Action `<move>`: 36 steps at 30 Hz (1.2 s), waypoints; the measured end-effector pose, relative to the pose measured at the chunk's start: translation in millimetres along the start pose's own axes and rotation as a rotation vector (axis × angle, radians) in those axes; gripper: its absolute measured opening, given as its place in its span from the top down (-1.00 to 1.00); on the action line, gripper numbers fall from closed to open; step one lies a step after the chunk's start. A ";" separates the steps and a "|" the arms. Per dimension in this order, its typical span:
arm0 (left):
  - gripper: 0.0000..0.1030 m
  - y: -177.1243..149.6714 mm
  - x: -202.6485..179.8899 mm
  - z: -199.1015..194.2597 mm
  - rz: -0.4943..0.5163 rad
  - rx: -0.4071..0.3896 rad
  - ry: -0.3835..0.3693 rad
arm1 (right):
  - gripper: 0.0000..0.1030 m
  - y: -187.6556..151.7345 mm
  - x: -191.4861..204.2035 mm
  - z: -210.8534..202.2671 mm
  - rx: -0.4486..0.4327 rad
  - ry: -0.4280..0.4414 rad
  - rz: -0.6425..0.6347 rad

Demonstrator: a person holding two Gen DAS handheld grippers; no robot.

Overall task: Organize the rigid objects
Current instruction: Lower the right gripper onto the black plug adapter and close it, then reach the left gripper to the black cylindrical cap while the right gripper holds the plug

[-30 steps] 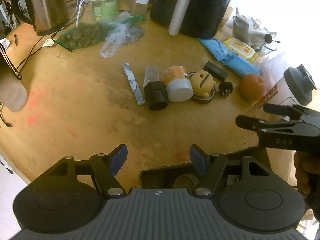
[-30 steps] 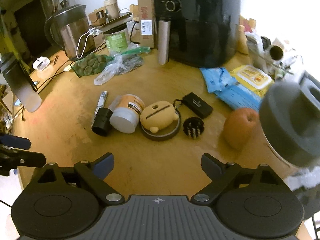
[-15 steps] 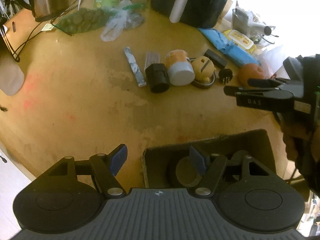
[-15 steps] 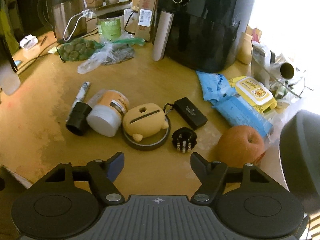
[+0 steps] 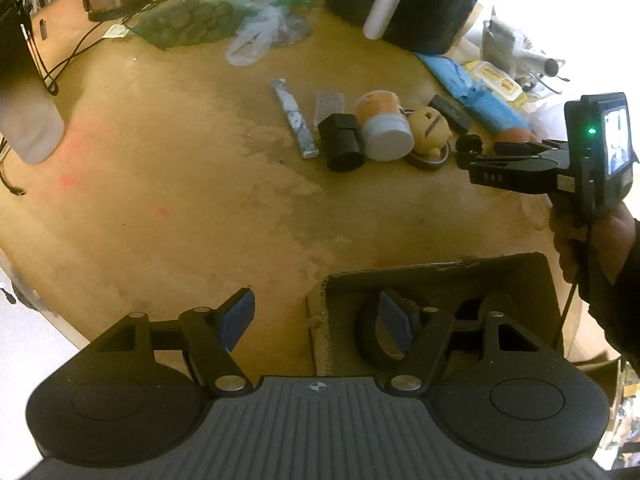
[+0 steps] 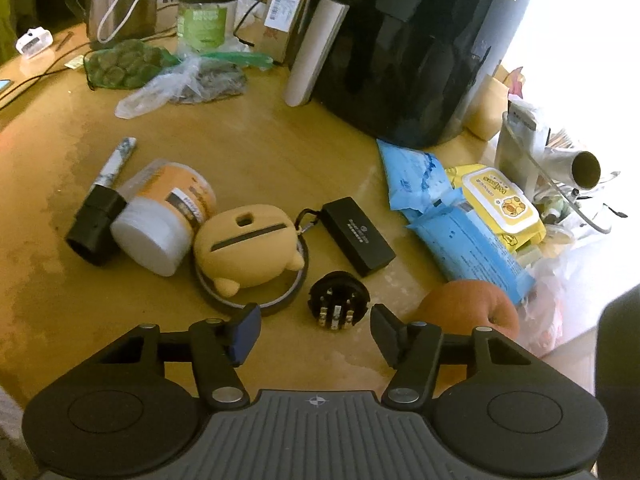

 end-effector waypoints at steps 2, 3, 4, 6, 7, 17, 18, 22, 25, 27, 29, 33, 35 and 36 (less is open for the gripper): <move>-0.32 0.1 3.4 0.1 -0.009 -0.001 0.002 | -0.16 1.9 -1.9 5.9 0.006 -0.001 0.008; -0.32 0.1 5.2 0.4 -0.015 0.000 0.003 | -0.16 2.7 -2.6 8.0 0.008 -0.004 0.012; -0.32 -0.1 6.9 0.7 -0.021 0.000 0.004 | -0.15 3.6 -3.4 10.2 0.009 -0.008 0.015; -0.32 0.4 9.7 0.9 -0.029 0.001 0.005 | -0.12 5.2 -5.4 13.8 0.010 -0.017 0.022; -0.32 0.5 10.2 1.1 -0.032 0.001 0.006 | -0.10 5.9 -6.7 15.8 0.011 -0.023 0.028; -0.32 4.0 18.7 2.4 -0.055 0.002 0.015 | 0.14 10.0 -18.9 35.4 0.048 0.000 0.108; -0.32 4.7 18.9 2.4 -0.054 0.001 0.016 | 0.15 9.6 -19.7 36.6 0.050 0.008 0.117; -0.32 7.8 19.8 2.2 -0.052 -0.005 0.016 | 0.17 7.6 -21.6 35.3 0.034 0.017 0.140; -0.32 10.6 20.2 1.8 -0.051 -0.011 0.015 | 0.17 7.2 -24.3 30.4 0.021 0.030 0.155; -0.32 13.0 20.2 1.8 -0.049 -0.016 0.017 | 0.17 7.5 -25.3 25.1 0.012 0.045 0.164; -0.32 16.2 19.9 2.3 -0.044 -0.019 0.019 | 0.17 8.1 -26.6 19.4 0.006 0.063 0.172; -0.32 24.1 17.8 2.3 -0.032 -0.032 0.031 | 0.17 7.4 -28.4 4.7 -0.007 0.112 0.204; -0.32 28.9 15.7 2.5 -0.019 -0.040 0.040 | 0.17 6.3 -27.8 -2.6 -0.017 0.129 0.211; -0.32 31.0 14.4 2.7 -0.011 -0.043 0.042 | 0.17 5.4 -27.5 -6.1 -0.021 0.137 0.213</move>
Point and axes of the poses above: each gripper's, at about its wrist camera, not at the fingertips, and z roughly the way its jaws point, x to its left, y to its top, the point moved 3 cm from there along z, roughly the way its jaws point, and after that the axes turned 7 degrees about x, right-handed, at the moved point
